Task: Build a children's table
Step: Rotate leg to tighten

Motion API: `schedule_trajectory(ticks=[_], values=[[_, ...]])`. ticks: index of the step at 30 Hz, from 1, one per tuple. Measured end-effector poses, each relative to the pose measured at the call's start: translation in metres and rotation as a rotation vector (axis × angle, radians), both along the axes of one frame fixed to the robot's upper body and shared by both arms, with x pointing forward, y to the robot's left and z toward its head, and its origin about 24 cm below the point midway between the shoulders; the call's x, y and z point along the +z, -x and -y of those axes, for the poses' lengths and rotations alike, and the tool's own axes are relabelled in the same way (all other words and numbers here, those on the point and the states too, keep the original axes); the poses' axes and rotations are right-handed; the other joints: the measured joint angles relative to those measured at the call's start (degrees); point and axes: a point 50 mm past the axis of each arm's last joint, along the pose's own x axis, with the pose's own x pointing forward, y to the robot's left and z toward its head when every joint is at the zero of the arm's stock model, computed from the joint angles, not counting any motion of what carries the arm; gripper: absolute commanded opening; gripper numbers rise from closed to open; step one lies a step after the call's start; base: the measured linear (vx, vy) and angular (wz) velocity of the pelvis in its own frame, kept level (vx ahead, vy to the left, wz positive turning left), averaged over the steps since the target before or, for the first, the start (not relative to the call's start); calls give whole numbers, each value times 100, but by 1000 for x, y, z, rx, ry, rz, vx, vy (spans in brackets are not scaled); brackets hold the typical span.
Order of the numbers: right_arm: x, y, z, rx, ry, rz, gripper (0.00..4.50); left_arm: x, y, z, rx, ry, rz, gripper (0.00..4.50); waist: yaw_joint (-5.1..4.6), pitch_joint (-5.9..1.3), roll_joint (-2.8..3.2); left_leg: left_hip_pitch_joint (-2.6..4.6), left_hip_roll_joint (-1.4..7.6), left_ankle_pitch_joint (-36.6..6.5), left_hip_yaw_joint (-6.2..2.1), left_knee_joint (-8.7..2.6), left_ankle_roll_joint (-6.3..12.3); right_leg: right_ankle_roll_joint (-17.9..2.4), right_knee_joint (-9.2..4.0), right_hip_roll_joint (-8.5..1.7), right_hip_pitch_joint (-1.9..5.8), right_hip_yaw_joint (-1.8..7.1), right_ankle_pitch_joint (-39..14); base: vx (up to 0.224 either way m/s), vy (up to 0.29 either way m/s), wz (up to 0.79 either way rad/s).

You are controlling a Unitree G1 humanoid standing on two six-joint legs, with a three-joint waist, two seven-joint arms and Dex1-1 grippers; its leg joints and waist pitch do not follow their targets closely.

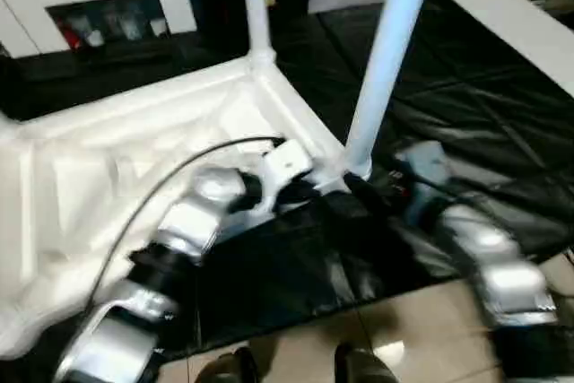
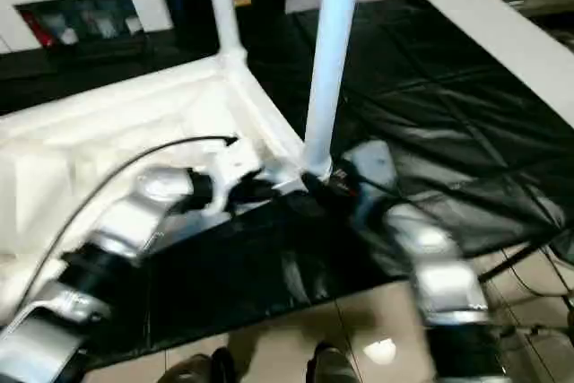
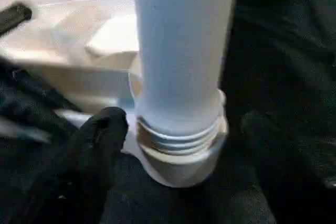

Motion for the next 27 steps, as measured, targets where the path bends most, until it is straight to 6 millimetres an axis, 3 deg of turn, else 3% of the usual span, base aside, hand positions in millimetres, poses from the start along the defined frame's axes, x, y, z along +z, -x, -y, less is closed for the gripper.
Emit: schedule_trajectory(ticks=[7,11,12,14,18,27], values=[[15,13,19,362,89,-4,403,3,11,-18,-276,-56,-43,0,200,-6,4,-11,19,-8,8,28,15,12,80,0,-23,-13,-60,47,-23,2],[20,17,17,534,74,-33,403,4,14,-23,-382,-99,-67,0,284,-7,2,-14,20,-18,10,60,26,-8,96,-5,-17,-15,-71,0,0,0],[20,19,16,578,74,-46,370,4,15,-23,-407,-107,-71,0,295,-7,2,-14,19,-18,11,70,26,-9,103,-9,-17,-14,-71,0,0,0],[19,21,15,659,83,-74,370,4,16,-23,-452,-124,-82,0,298,-4,-4,-13,17,-18,12,88,25,-12,120,-12,-14,-9,-69,0,0,0],[19,21,9,790,67,-108,325,4,18,-25,-523,-154,-94,0,295,4,-26,-9,19,-33,12,123,-6,-16,159,-15,-14,1,-66,0,0,0],[20,20,-3,935,54,-152,247,3,20,-23,-593,-172,-107,0,306,8,-83,-8,19,-31,25,132,-8,-16,161,-16,-3,15,-66,0,0,0]])
